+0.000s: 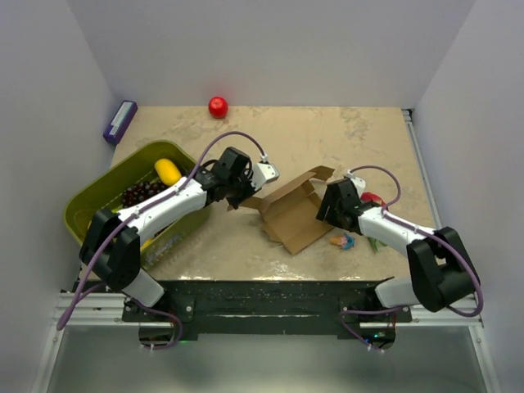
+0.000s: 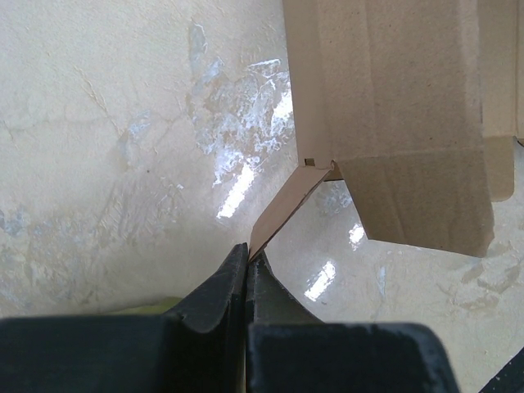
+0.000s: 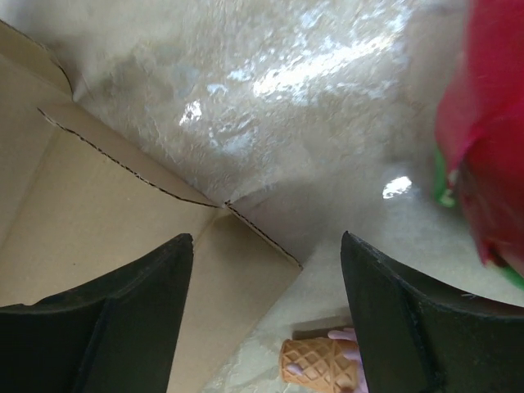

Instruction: Fold the paper box

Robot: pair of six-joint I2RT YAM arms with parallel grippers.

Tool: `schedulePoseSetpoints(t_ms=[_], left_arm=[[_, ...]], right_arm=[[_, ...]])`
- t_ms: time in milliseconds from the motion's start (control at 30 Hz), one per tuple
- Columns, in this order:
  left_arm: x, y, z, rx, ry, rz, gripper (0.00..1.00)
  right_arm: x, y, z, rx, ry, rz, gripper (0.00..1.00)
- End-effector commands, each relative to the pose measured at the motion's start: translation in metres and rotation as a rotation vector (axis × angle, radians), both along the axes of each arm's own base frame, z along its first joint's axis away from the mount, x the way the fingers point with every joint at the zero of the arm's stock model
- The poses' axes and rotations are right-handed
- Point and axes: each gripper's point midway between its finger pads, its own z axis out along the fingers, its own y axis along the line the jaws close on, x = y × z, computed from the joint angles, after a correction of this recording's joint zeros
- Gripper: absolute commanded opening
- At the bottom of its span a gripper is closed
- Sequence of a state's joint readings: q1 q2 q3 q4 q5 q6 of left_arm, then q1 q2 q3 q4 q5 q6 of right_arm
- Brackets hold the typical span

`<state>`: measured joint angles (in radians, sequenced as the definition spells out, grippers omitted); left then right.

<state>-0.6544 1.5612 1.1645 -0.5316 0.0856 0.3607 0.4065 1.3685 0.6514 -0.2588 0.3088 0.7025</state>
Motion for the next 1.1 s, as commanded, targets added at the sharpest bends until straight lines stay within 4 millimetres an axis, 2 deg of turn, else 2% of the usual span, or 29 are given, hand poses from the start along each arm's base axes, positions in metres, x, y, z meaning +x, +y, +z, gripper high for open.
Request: schedulePoseSetpoints(t_ms=[0, 33, 100, 133, 167, 267, 300, 400, 500, 633, 700, 800, 833, 933, 967, 1033, 1067], left_arm=[[0.006, 0.001, 0.009, -0.018, -0.041, -0.007, 0.0], [0.006, 0.002, 0.009, -0.019, -0.04, -0.004, 0.0], [0.008, 0.003, 0.009, -0.017, -0.045, 0.002, 0.0], [0.011, 0.004, 0.009, -0.009, -0.055, 0.012, 0.0], [0.013, 0.005, 0.009, -0.006, -0.061, 0.021, 0.0], [0.02, 0.008, 0.007, 0.012, -0.069, 0.063, 0.0], [0.021, 0.008, 0.005, 0.014, -0.062, 0.073, 0.0], [0.026, 0.005, 0.003, 0.004, -0.057, 0.104, 0.0], [0.03, 0.0, 0.001, -0.012, -0.038, 0.135, 0.0], [0.033, -0.004, -0.001, -0.034, -0.013, 0.176, 0.0], [0.031, -0.007, -0.005, -0.041, 0.008, 0.189, 0.0], [0.025, -0.008, -0.009, -0.049, 0.034, 0.19, 0.0], [0.023, -0.009, -0.01, -0.058, 0.036, 0.186, 0.0], [0.014, -0.012, -0.018, -0.051, 0.048, 0.161, 0.0], [0.01, -0.017, -0.021, -0.041, 0.047, 0.14, 0.0], [0.006, -0.017, -0.025, -0.015, 0.037, 0.119, 0.0], [0.005, -0.018, -0.027, -0.006, 0.037, 0.112, 0.0]], right_arm=[[0.013, 0.016, 0.003, 0.054, -0.051, 0.064, 0.7], [0.013, 0.017, 0.002, 0.056, -0.047, 0.074, 0.68], [0.011, 0.018, 0.0, 0.059, -0.037, 0.085, 0.54], [0.011, 0.017, 0.001, 0.053, -0.043, 0.082, 0.47], [0.009, 0.015, 0.001, 0.048, -0.041, 0.083, 0.34], [0.003, 0.019, 0.002, 0.077, -0.046, 0.101, 0.18], [0.002, 0.023, 0.001, 0.096, -0.045, 0.115, 0.1], [-0.004, 0.03, 0.004, 0.113, -0.045, 0.14, 0.02], [-0.014, 0.041, 0.011, 0.11, -0.05, 0.157, 0.02], [-0.034, 0.04, 0.014, 0.026, -0.041, 0.077, 0.06], [-0.051, 0.037, 0.01, -0.002, -0.009, 0.061, 0.07], [-0.072, 0.042, 0.002, 0.044, 0.01, 0.046, 0.1], [-0.076, 0.049, 0.006, 0.084, -0.004, 0.048, 0.11], [-0.085, 0.059, 0.006, 0.159, 0.004, 0.071, 0.27], [-0.084, 0.062, 0.016, 0.187, -0.019, 0.075, 0.47], [-0.079, 0.062, 0.03, 0.195, -0.054, 0.072, 0.63], [-0.076, 0.062, 0.048, 0.194, -0.079, 0.069, 0.72]])
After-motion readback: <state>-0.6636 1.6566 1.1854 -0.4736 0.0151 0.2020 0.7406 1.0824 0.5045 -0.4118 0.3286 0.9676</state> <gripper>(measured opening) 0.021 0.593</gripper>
